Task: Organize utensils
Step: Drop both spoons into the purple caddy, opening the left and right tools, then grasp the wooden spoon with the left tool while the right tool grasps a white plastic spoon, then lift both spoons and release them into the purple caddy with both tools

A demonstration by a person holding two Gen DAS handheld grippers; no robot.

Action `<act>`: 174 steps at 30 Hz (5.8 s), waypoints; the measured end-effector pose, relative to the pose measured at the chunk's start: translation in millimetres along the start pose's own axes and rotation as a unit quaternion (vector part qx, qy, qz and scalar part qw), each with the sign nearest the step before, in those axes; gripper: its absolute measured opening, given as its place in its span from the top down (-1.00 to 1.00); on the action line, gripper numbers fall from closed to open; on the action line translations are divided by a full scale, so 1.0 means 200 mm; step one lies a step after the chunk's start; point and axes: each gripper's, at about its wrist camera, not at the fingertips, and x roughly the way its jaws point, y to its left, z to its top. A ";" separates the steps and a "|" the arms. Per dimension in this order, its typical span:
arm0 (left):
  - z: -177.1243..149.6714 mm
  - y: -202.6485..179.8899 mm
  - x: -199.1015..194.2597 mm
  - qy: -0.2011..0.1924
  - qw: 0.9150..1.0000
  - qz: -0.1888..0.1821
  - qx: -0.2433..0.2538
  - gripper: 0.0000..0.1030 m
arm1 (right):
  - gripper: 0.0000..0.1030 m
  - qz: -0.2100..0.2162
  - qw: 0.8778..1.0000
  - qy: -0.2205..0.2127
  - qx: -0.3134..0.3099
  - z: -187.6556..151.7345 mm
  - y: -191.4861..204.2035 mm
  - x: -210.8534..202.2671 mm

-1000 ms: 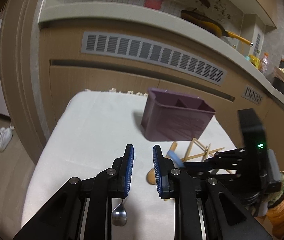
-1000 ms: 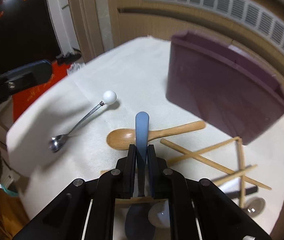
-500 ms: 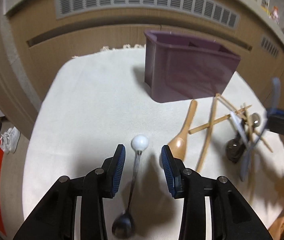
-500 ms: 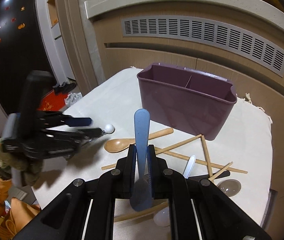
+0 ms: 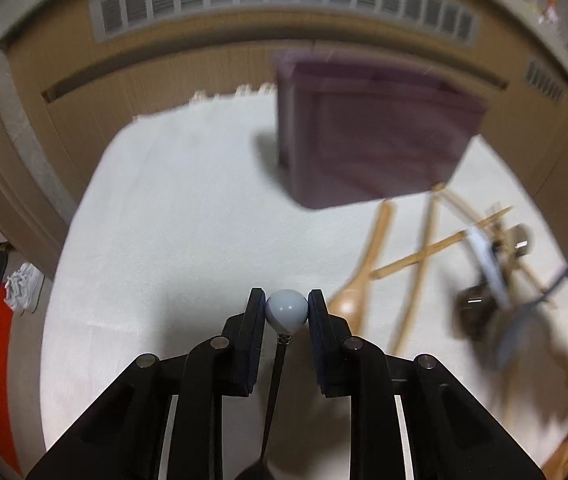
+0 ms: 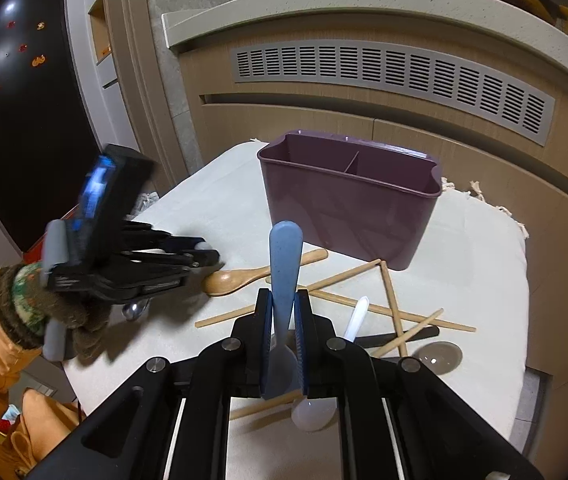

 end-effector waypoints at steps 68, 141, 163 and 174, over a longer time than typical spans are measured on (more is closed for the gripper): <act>0.00 0.08 -0.11 -0.090 0.995 -0.023 -0.020 -0.69 | -0.13 -0.111 0.992 0.061 0.009 -0.16 -0.20 0.25; 0.01 -0.13 -0.29 -0.092 0.989 -0.110 -0.031 0.77 | 0.82 -0.051 0.997 0.007 0.064 -0.18 -0.12 -0.08; 0.07 -0.10 -0.86 -0.213 0.972 -0.102 -0.020 0.77 | 0.75 -0.042 0.997 0.058 0.018 -0.13 -0.10 -0.05; -0.06 -0.08 -0.72 -0.171 0.979 -0.109 -0.030 0.77 | 0.58 -0.043 0.989 0.137 0.031 -0.26 -0.11 0.25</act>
